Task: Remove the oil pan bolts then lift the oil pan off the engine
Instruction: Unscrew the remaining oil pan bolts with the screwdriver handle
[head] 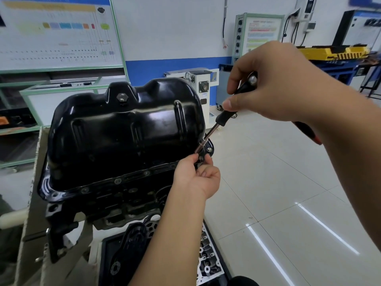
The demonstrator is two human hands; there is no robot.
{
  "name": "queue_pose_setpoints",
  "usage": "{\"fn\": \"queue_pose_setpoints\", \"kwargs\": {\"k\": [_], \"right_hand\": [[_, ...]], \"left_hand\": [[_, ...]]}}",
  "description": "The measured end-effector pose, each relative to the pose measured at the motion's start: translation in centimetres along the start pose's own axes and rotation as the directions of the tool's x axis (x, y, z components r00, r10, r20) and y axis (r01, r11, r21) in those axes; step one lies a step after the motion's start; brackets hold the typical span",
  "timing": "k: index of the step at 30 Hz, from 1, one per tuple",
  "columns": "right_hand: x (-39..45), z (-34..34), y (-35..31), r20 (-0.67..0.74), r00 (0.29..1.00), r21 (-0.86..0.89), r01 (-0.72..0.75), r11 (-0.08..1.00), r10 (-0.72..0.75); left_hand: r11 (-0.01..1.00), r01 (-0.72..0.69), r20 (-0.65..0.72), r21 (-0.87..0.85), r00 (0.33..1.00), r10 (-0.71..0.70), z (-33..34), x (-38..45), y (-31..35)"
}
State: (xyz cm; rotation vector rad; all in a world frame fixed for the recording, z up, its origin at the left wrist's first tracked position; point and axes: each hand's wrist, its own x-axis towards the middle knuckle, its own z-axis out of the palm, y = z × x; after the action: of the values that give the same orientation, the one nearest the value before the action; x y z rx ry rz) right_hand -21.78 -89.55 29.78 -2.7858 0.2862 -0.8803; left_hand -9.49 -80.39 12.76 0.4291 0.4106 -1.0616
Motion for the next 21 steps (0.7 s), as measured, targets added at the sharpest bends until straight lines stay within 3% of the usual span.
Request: {"fn": "queue_pose_setpoints", "kwargs": {"k": [10,21], "right_hand": [[-0.8,0.2,1.1,-0.041,0.998,0.037,-0.034,0.999,0.036],[-1.5,0.3,2.1,-0.069,0.993,0.102,-0.089,0.991,0.096]], "left_hand": [[0.987,-0.092,0.012,0.129,0.996,0.091,-0.6,0.8,-0.6],[0.988,-0.095,-0.003,0.12,0.995,0.096,-0.1,1.5,-0.7]]}}
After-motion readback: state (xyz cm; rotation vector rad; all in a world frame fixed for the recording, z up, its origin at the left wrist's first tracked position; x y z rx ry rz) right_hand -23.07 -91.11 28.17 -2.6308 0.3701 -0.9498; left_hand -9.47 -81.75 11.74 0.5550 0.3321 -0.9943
